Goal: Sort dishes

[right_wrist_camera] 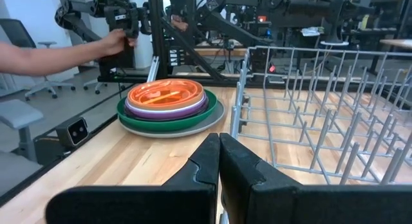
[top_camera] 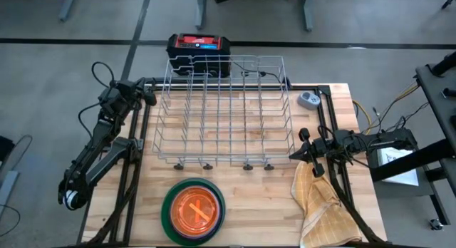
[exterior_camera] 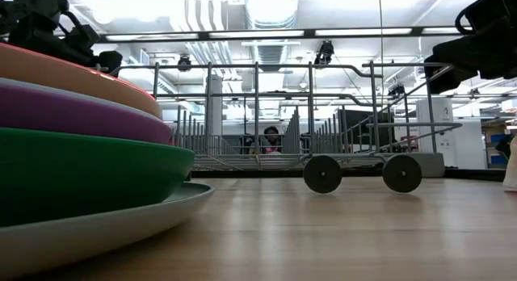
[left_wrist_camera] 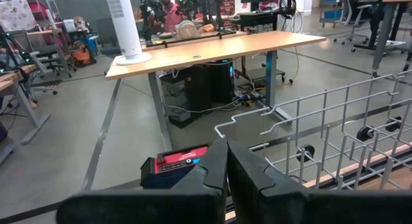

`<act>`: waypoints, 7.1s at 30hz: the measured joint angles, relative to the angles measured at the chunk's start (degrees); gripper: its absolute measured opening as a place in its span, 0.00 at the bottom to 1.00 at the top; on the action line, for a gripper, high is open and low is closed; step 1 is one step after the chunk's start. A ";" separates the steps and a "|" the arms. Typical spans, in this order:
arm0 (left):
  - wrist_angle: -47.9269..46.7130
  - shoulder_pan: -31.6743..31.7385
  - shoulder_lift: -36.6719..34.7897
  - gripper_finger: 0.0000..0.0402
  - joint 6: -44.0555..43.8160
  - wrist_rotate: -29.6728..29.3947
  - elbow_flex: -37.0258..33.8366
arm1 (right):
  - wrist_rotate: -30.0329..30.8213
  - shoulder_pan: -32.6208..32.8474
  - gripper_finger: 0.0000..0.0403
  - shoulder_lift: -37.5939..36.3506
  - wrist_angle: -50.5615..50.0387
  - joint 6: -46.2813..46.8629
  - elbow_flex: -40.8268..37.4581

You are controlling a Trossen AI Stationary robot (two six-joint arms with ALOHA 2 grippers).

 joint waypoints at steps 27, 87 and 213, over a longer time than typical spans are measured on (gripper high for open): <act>-5.69 -10.04 1.56 0.00 -26.59 45.32 32.40 | 0.00 0.00 0.01 0.00 11.69 -9.41 0.00; -37.85 -120.67 46.18 0.00 -46.36 -33.18 44.19 | 4.59 0.05 0.01 8.56 -5.61 -3.30 19.49; -63.74 -116.49 74.20 0.14 -95.74 -13.84 53.87 | 6.03 0.05 0.01 13.28 -8.14 -1.59 21.42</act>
